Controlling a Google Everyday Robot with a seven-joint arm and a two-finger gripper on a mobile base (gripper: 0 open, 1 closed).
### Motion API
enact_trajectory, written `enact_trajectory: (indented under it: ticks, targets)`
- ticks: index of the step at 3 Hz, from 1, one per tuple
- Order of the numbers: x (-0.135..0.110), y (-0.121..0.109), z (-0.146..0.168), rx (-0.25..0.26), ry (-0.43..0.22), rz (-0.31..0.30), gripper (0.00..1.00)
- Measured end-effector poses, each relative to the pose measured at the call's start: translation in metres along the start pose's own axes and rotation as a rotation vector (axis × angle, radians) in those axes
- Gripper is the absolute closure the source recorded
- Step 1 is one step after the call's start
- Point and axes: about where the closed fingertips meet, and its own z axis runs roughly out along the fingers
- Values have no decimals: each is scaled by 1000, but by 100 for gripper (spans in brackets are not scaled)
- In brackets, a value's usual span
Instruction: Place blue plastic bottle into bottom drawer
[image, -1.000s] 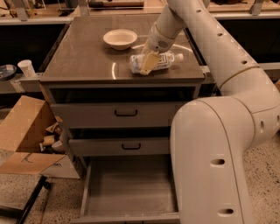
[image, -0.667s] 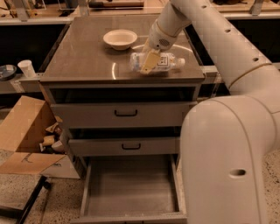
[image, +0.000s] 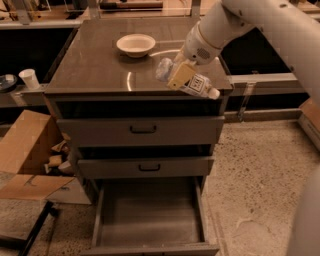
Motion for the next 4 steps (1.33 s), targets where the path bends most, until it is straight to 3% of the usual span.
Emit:
enact_trajectory:
  ticks: [1,2,3,4]
  targets:
    - [17,20,22,-55,34,13,100]
    - [17,20,23,-55,34,13,100]
    - [31,40,37,-78,56,64,100]
    - [62,77,58,-102,75,179,100]
